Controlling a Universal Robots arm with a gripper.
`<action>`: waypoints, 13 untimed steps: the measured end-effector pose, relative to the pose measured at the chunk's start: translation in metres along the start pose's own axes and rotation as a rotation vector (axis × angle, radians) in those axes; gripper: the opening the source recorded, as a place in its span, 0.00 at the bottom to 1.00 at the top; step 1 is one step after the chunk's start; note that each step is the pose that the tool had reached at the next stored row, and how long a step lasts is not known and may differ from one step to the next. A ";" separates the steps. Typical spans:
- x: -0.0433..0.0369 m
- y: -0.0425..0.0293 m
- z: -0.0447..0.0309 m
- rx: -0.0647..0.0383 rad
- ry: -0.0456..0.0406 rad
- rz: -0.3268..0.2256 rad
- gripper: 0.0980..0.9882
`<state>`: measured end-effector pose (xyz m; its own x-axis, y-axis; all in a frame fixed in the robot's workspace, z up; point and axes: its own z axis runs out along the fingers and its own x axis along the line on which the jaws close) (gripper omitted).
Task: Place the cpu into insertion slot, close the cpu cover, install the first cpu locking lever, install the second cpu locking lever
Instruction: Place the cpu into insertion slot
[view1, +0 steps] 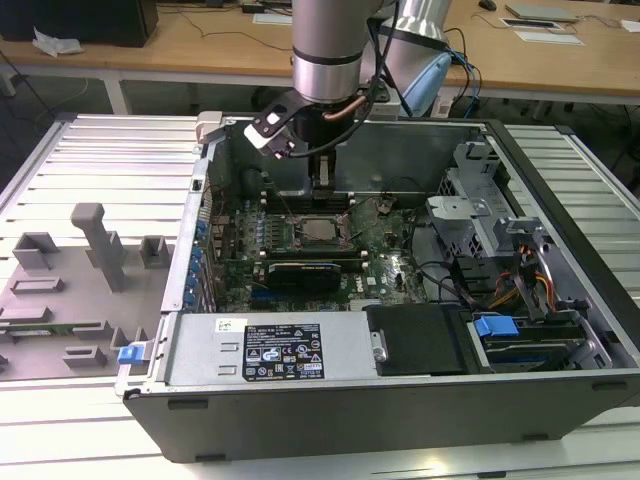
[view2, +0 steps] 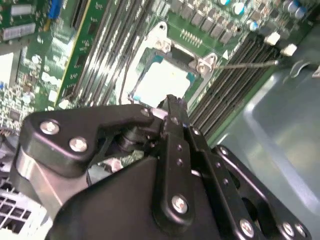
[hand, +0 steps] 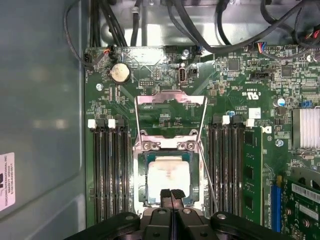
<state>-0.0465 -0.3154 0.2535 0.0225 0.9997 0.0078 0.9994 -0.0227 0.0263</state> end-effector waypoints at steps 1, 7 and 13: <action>0.0001 0.0018 0.0002 0.000 0.0003 0.000 0.01; 0.0003 0.0093 -0.0013 0.000 0.0003 -0.002 0.01; 0.0003 0.0093 -0.0018 0.000 0.0003 -0.002 0.01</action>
<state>-0.0373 -0.3153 0.2555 0.0206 0.9998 0.0081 0.9994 -0.0208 0.0264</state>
